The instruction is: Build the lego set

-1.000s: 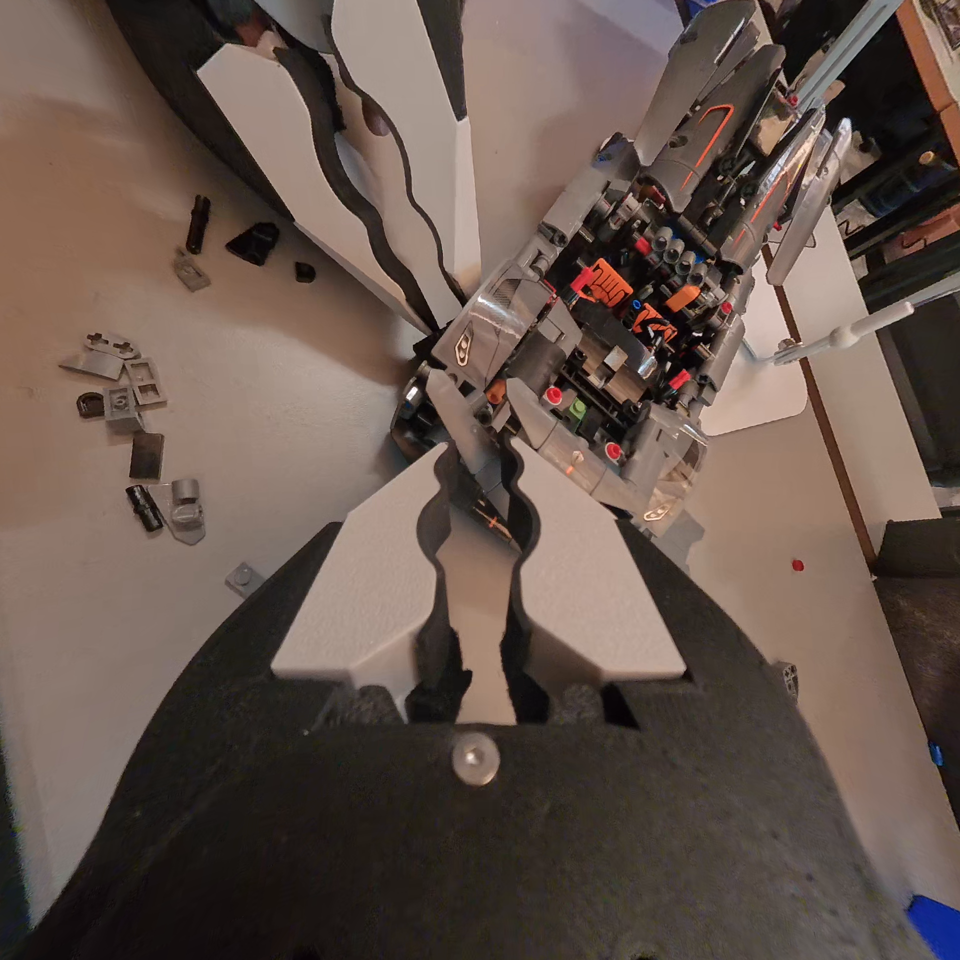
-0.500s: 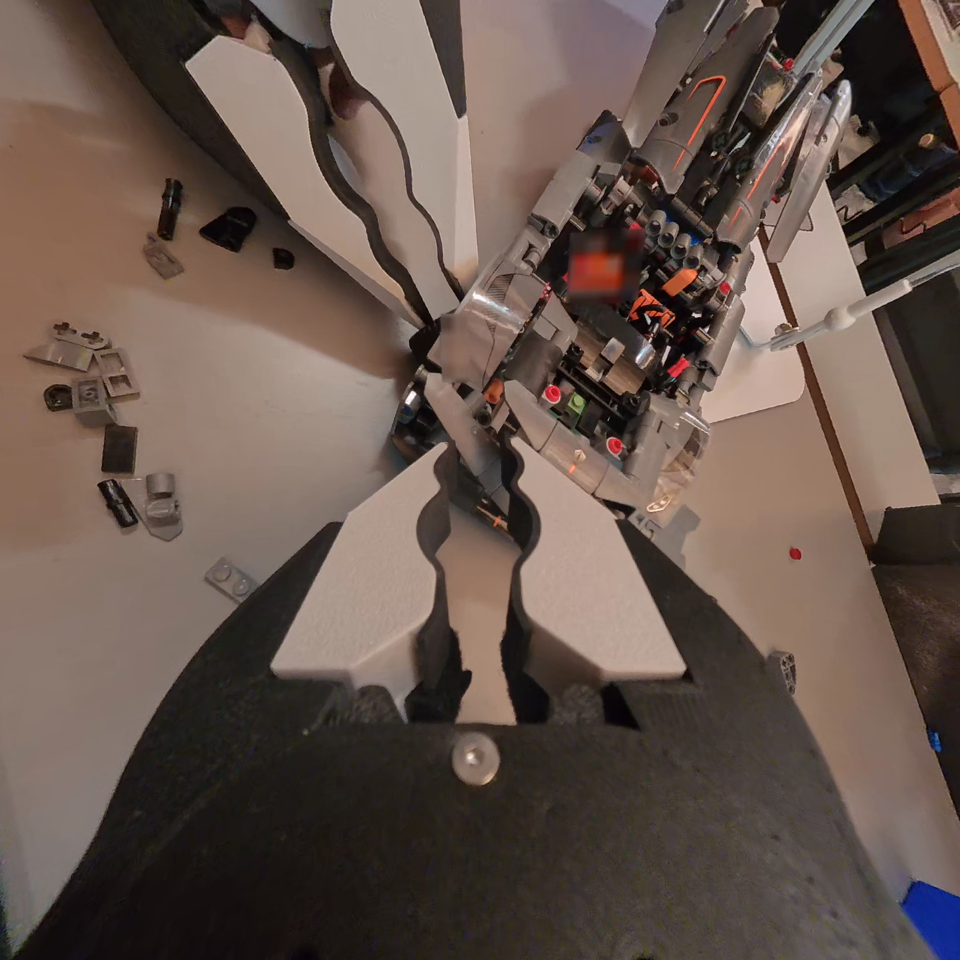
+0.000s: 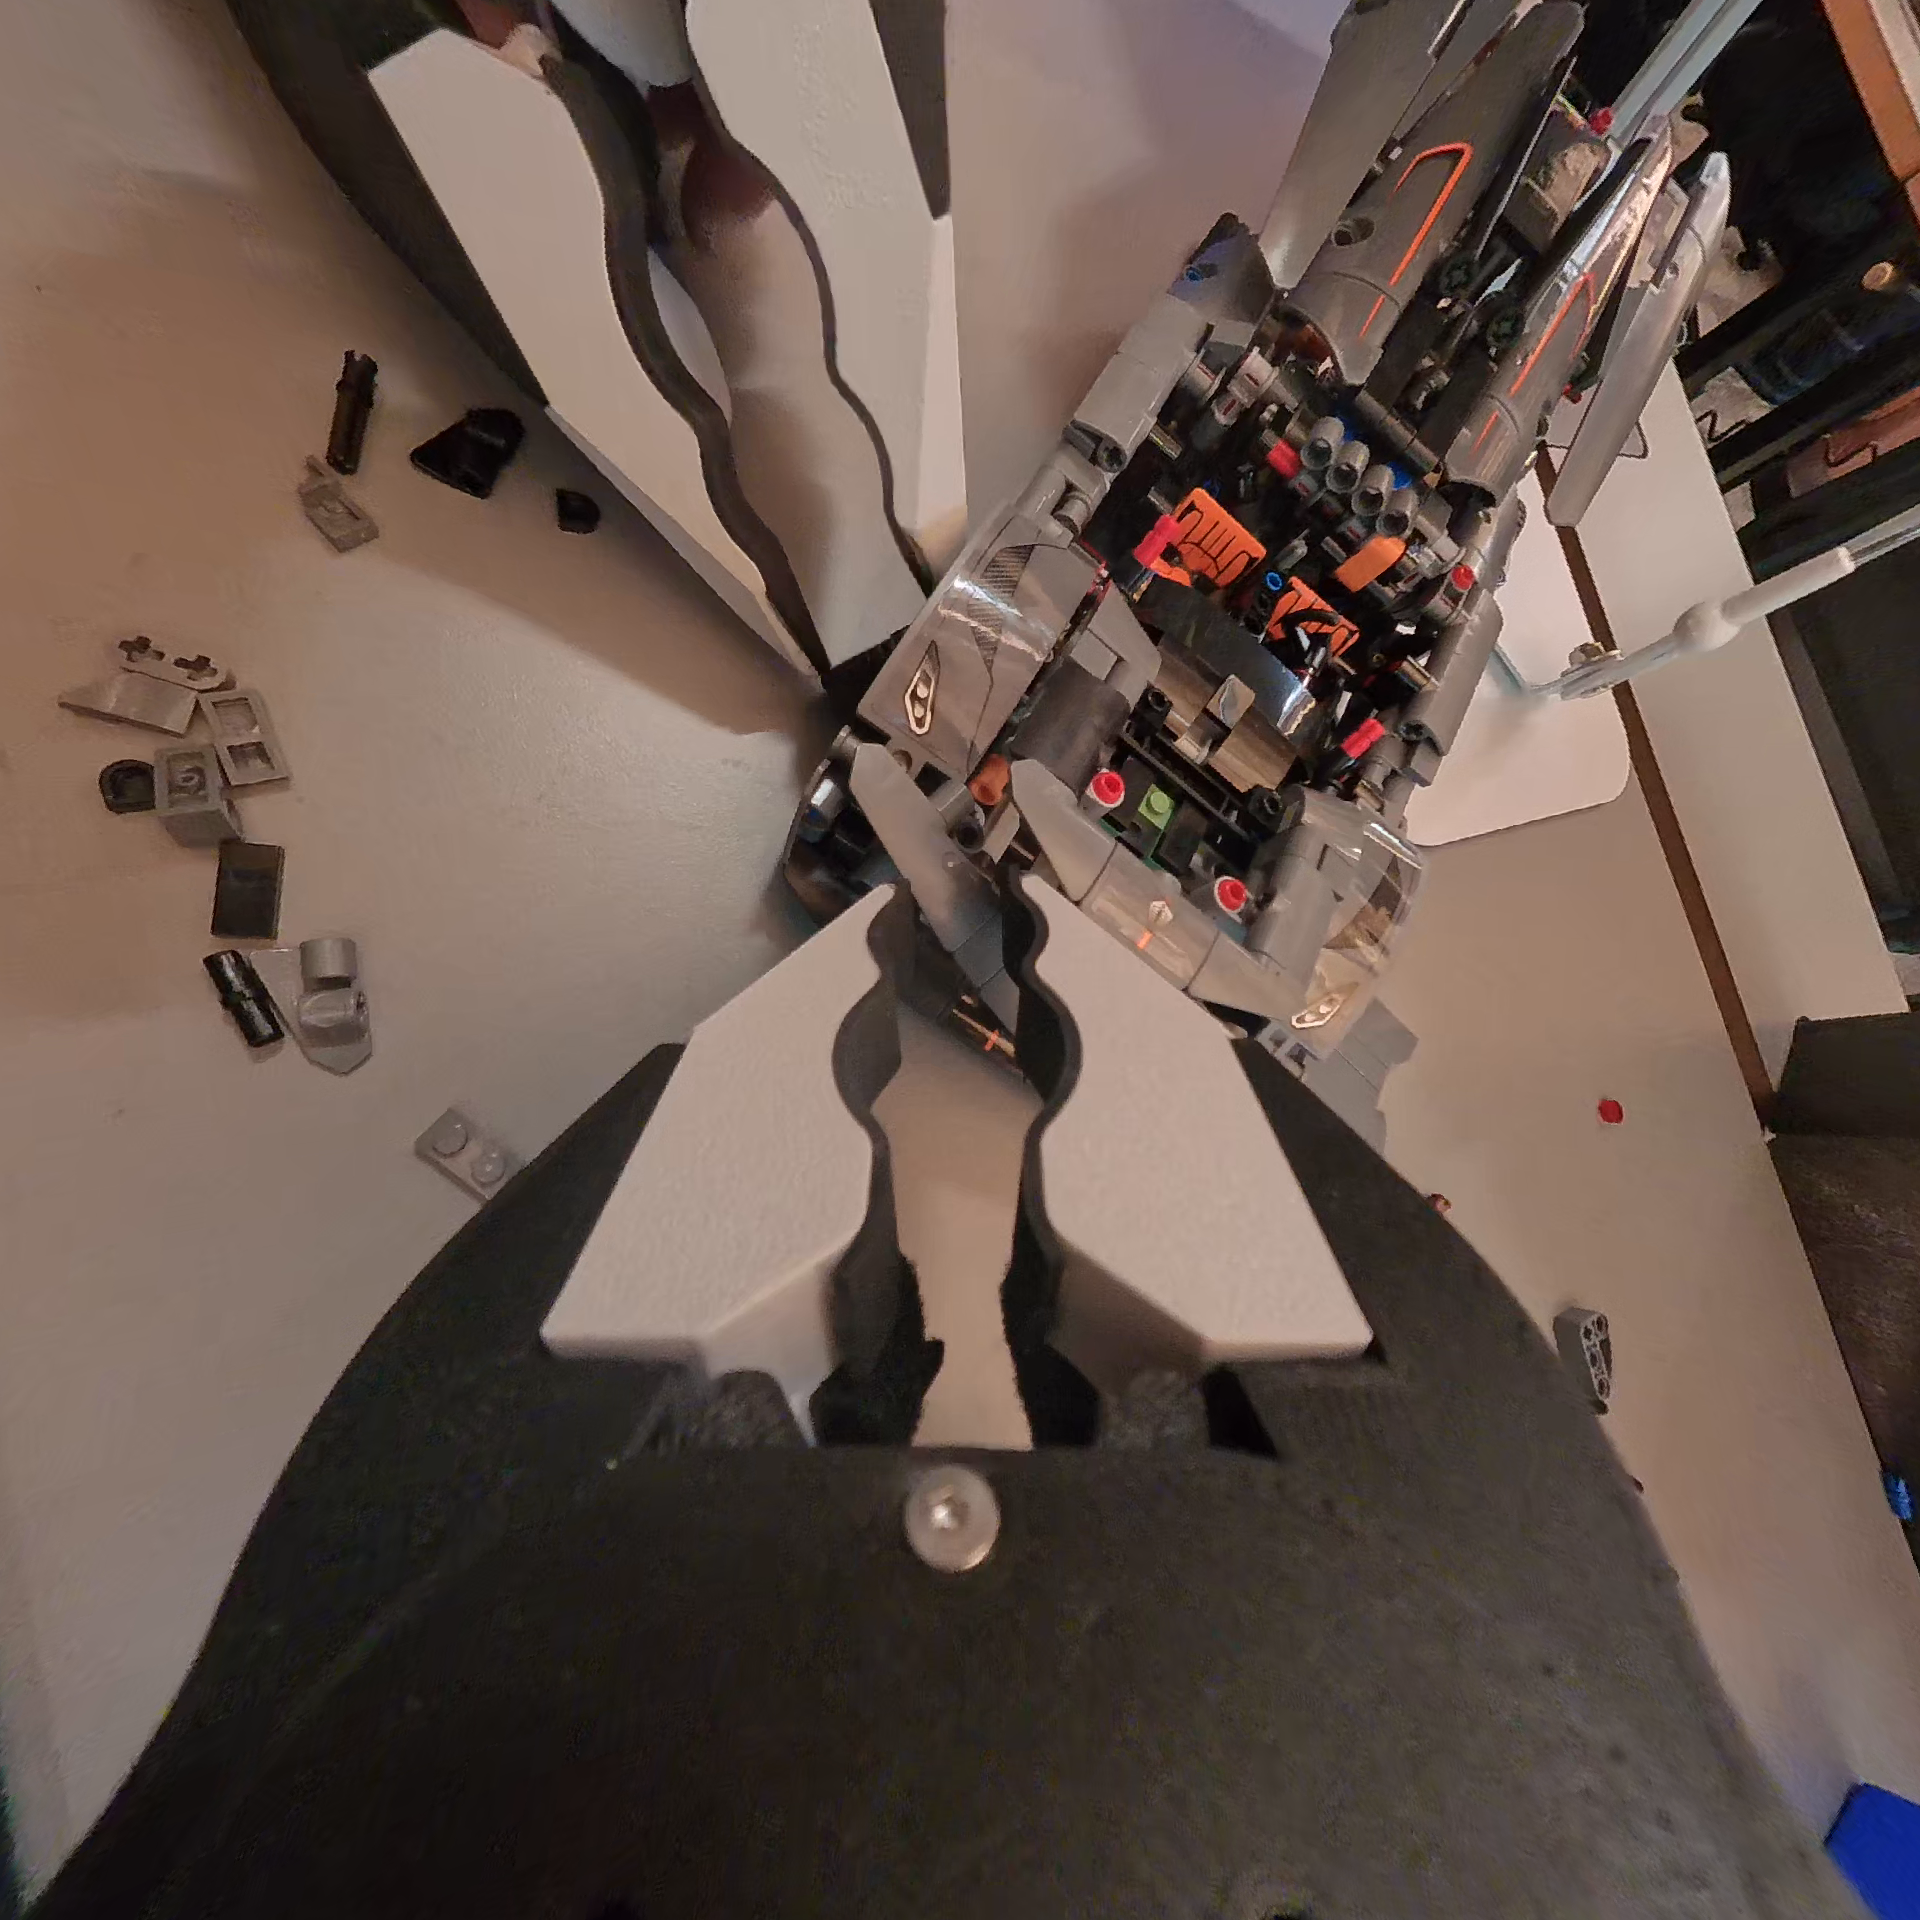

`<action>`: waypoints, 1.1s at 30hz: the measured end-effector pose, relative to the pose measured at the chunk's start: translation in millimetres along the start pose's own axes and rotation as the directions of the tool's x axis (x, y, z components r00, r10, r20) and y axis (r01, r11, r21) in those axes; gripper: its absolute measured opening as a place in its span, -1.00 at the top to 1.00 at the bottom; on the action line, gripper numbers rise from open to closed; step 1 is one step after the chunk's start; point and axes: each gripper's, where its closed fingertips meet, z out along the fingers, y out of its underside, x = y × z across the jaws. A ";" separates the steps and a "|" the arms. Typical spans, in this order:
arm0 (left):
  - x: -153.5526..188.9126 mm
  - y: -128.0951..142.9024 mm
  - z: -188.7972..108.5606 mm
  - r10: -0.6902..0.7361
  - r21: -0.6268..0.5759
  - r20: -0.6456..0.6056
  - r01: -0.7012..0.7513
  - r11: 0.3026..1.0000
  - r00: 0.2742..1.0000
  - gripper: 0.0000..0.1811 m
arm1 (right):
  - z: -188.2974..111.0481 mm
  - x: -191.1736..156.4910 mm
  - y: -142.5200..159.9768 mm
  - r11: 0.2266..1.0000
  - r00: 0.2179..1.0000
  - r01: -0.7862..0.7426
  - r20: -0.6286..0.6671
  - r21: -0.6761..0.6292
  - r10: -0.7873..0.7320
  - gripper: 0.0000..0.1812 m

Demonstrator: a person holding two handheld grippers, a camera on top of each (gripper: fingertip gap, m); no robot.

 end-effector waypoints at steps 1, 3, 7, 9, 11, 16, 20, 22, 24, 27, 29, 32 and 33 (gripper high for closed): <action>-0.3 -0.9 0.0 0.010 0.003 0.010 -0.010 1.000 1.000 0.75 | 0.1 0.0 0.1 1.000 1.000 0.000 0.000 -0.001 0.000 0.85; -2.2 -2.2 -0.5 0.006 0.011 0.020 -0.006 1.000 1.000 0.81 | 0.1 -0.1 -0.4 1.000 1.000 0.002 -0.002 0.000 -0.002 0.85; -4.8 -1.8 -0.4 0.014 0.007 0.030 -0.014 1.000 0.999 0.87 | 0.5 0.4 -0.9 1.000 1.000 0.005 -0.006 -0.003 -0.005 0.85; -3.3 -1.4 -0.2 0.040 -0.003 0.034 -0.040 0.999 0.999 0.84 | 0.5 0.5 -0.7 1.000 1.000 0.002 -0.005 -0.002 -0.002 0.85; -0.8 -2.0 0.3 0.037 -0.002 0.018 -0.037 0.999 0.999 0.78 | 0.3 1.1 -0.1 1.000 1.000 0.004 -0.008 -0.006 -0.004 0.85; 0.9 -1.7 0.1 0.081 -0.004 0.020 -0.081 0.997 0.997 0.74 | -0.2 1.6 -0.8 1.000 1.000 0.003 -0.008 -0.002 -0.003 0.85; -2.2 0.4 -0.2 0.074 0.005 0.018 -0.074 0.997 0.997 0.79 | -0.3 1.3 -1.8 1.000 1.000 0.005 -0.008 0.001 -0.005 0.85; -3.2 1.8 0.3 0.090 -0.003 0.026 -0.090 0.996 0.996 0.80 | -0.3 1.4 -1.7 1.000 1.000 0.006 -0.010 -0.001 -0.006 0.85; -3.1 1.5 0.6 0.095 -0.009 0.032 -0.095 0.995 0.995 0.80 | -0.4 1.6 -1.7 1.000 1.000 0.005 -0.011 -0.001 -0.005 0.85; -3.1 1.0 1.0 0.102 -0.016 0.041 -0.101 0.995 0.994 0.80 | -0.5 2.1 -1.5 1.000 1.000 0.002 -0.012 -0.003 -0.002 0.85; -3.2 0.8 1.2 0.105 -0.021 0.043 -0.104 0.994 0.994 0.80 | -0.4 2.2 -1.5 1.000 1.000 0.001 -0.013 -0.003 -0.001 0.85; -4.1 0.6 1.6 0.107 -0.034 0.054 -0.105 0.994 0.993 0.80 | -0.5 2.9 -1.7 1.000 1.000 0.000 -0.016 -0.005 0.000 0.85; -4.2 0.4 1.9 0.109 -0.038 0.060 -0.107 0.993 0.992 0.80 | -0.6 3.2 -1.7 1.000 1.000 0.000 -0.018 -0.006 0.000 0.85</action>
